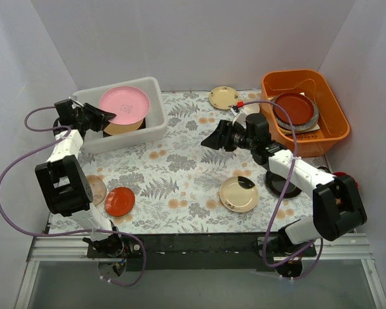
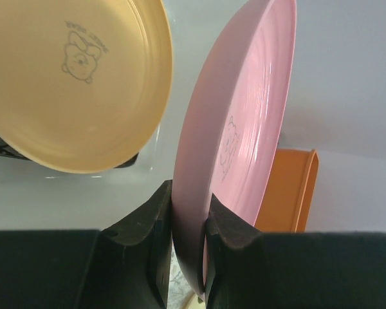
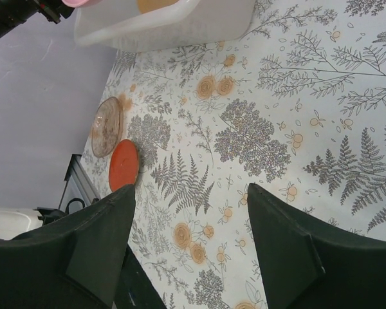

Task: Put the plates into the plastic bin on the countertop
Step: Place the plate in the plastic bin.

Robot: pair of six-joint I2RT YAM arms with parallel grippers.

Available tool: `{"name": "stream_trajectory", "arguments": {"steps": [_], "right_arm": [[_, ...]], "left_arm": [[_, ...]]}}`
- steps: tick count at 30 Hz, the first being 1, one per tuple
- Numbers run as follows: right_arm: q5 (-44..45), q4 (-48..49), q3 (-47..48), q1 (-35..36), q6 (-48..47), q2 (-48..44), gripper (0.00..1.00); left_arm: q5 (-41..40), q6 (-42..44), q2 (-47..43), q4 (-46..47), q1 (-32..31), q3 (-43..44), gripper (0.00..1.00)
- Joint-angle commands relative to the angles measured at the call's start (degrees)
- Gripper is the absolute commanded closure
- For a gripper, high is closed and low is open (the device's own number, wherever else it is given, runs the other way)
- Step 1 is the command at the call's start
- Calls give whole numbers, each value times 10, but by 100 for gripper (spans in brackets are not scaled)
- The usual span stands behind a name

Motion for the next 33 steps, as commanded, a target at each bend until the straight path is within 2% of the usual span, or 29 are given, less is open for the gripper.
{"name": "stream_trajectory", "arguments": {"steps": [1,13,24,29,33], "right_arm": [[-16,35,-6,-4,1,-12,22],[-25,35,-11,-7,0,-8,23],[-45,51,-12,-7,-4,-9,23],[-57,51,-5,-7,-13,-5,23],[-64,51,-4,-7,-15,-2,23]], "left_arm": [[-35,5,0,17,11,15,100],[-82,15,29,9,19,9,100],[-104,18,56,7,18,12,91],[-115,27,56,15,19,-5,81],[-121,30,58,16,19,-1,67]]}}
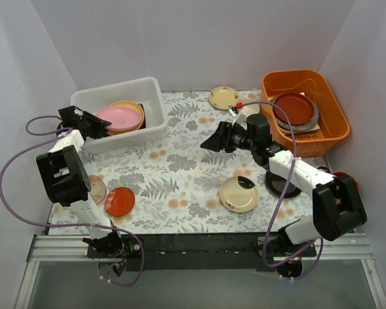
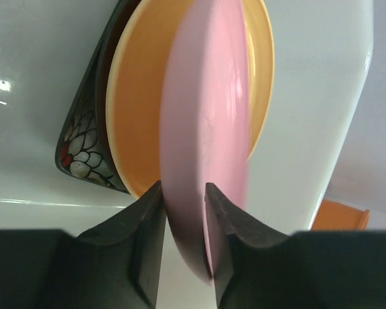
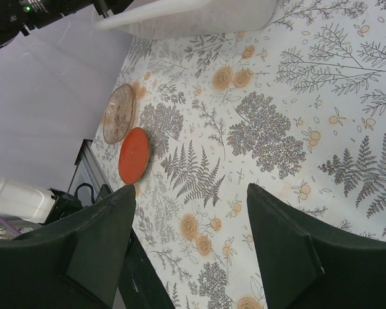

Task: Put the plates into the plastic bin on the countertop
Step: Place the plate in the plastic bin.

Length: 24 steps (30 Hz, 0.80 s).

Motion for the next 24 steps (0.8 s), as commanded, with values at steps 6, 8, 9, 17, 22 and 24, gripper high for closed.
{"name": "stream_trajectory", "arguments": {"steps": [6,8,9,17,22,24], "right_arm": [[-17,26,12,-2,-16,-1,23],[-17,23,13,-2,-18,0,23],[-16,22,14,-2,-20,0,23],[-6,9,15,-4,-25,-4,20],[-7,7,16,-6,-26,-6,20],[-8,6,16,-7,-27,-7,20]], "left_arm": [[-7,12,-2,12,3,17,60],[-7,13,0,10,2,24,58],[-5,16,1,10,2,27,55],[-11,36,3,-11,2,76,44],[-8,44,23,-40,3,109,39],[-2,47,39,-56,2,125,37]]}}
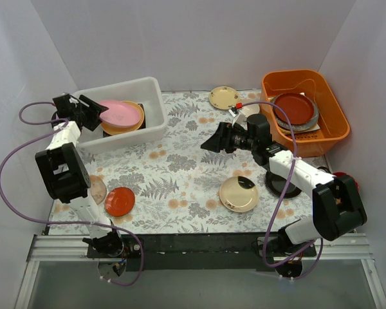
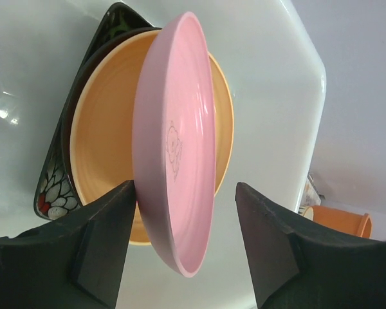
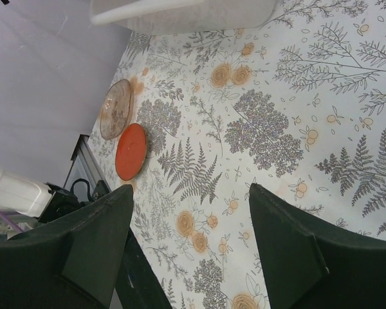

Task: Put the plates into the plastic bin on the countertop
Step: Place the plate in the plastic bin.

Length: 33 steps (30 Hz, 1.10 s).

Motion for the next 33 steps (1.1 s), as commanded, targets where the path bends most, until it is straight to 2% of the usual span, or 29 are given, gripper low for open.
{"name": "stream_trajectory", "arguments": {"steps": [1,6,15,25,33], "right_arm": [[0,10,16,-6,-12,-7,20],[-2,7,13,-7,-13,-10,20],[-3,5,9,-8,-14,-14,20],[-9,10,3,-8,-10,-18,20],[-3,-2,2,-8,-14,-30,20]], "left_arm": [[6,18,27,-44,2,42,37],[5,39,55,-81,2,72,35],[-45,77,40,-120,2,94,32],[-93,171,19,-197,2,178,28],[-72,169,-40,-204,2,185,27]]}}
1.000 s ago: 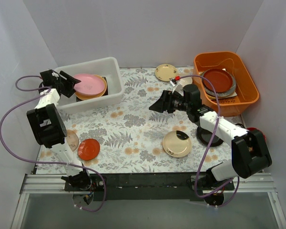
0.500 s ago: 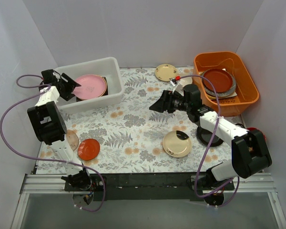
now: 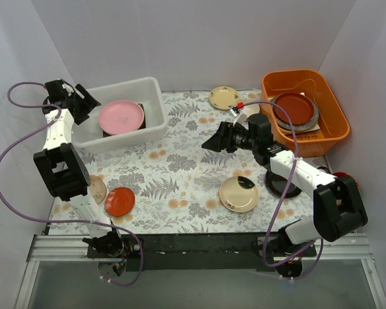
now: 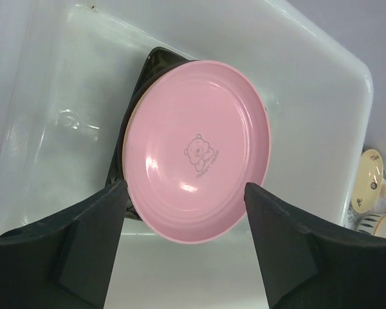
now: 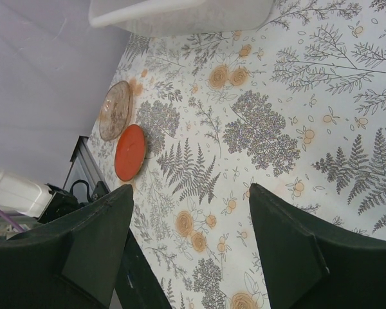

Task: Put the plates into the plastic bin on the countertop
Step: Place the plate in the plastic bin.

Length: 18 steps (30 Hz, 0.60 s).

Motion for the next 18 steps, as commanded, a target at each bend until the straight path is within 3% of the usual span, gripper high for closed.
{"name": "stream_trajectory", "arguments": {"steps": [1,12,18], "right_arm": [[-3,-3,1,-2,-13,-29,20],[18,-53,-11,-3,-27,-72,20],[34,-80,-35,-4,-33,-102,20]], "left_arm": [[17,5,-81,-16,2,12,27],[113,-1,-182,-5,-41,-61,30],[87,-3,-223,-3,-130,-103,31]]}}
